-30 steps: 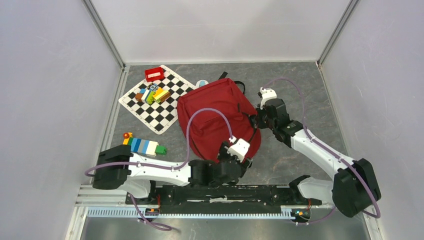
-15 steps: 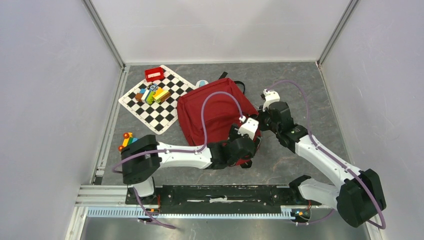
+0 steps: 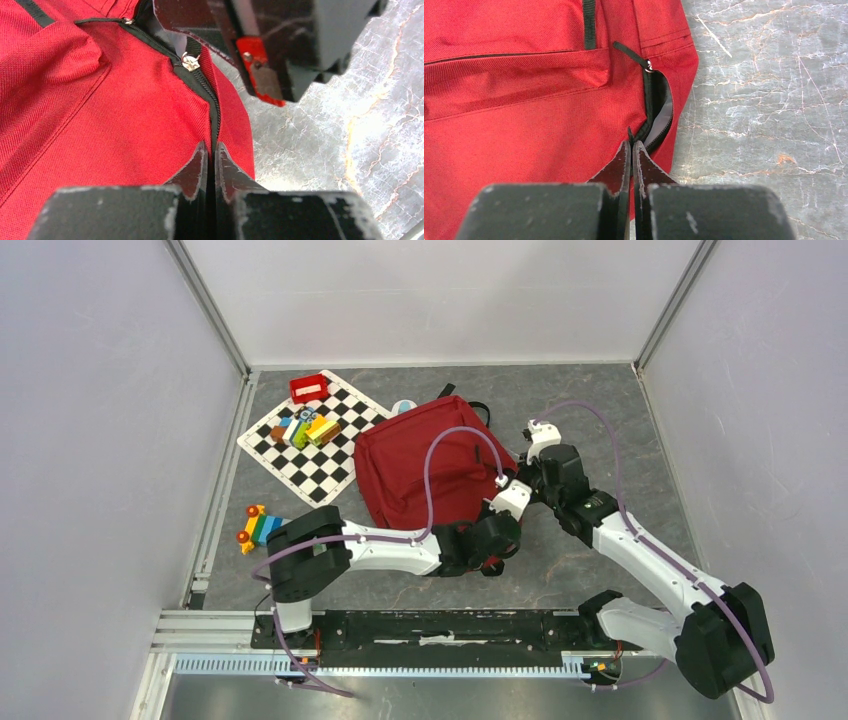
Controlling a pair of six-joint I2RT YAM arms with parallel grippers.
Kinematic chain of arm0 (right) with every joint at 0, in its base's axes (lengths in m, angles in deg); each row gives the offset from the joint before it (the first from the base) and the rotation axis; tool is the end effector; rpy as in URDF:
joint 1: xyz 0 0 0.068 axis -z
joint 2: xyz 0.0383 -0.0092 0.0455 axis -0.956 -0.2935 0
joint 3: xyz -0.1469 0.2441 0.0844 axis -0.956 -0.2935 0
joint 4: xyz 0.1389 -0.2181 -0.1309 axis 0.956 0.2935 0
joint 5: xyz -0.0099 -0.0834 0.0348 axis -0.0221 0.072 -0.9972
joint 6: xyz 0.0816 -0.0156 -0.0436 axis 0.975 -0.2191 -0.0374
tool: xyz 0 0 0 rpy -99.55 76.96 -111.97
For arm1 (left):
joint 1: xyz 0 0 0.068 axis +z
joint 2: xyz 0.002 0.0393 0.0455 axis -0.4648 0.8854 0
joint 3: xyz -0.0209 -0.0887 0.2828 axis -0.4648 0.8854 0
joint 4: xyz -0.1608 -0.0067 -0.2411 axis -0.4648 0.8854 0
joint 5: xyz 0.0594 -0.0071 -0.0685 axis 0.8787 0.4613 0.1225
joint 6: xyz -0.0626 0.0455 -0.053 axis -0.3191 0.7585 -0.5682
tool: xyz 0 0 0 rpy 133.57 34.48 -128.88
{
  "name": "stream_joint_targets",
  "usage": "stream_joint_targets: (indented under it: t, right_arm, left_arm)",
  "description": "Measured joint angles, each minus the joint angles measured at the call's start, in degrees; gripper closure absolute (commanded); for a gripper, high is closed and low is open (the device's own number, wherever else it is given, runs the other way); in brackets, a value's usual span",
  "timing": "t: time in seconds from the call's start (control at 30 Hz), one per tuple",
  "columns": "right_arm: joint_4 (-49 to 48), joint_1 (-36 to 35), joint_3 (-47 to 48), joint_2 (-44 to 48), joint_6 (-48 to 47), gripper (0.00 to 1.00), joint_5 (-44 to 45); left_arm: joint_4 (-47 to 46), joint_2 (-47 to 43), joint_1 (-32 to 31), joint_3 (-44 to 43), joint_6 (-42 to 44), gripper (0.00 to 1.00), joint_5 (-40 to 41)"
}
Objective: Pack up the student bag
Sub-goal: Zip the student bag at the center of the board.
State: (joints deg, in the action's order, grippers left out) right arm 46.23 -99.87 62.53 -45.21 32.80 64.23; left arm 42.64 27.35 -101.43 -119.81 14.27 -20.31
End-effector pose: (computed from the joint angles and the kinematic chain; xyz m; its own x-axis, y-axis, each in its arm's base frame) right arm 0.2653 0.1281 0.2316 -0.5805 0.0169 -0.8141 -0.2475 0.9488 0.1962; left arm 0.1763 -0.4321 0.1787 -0.3742 0.2485 -0.8934 0.5588 0.8293 -0.0034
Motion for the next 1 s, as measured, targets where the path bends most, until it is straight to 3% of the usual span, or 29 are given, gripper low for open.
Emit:
stream_joint_targets:
  t: [1.0]
  right_arm:
    - [7.06,-0.24,4.68,-8.72,-4.33,1.00,1.18]
  left_arm:
    - [0.13,-9.53,-9.25,11.43,0.35,0.98,2.69]
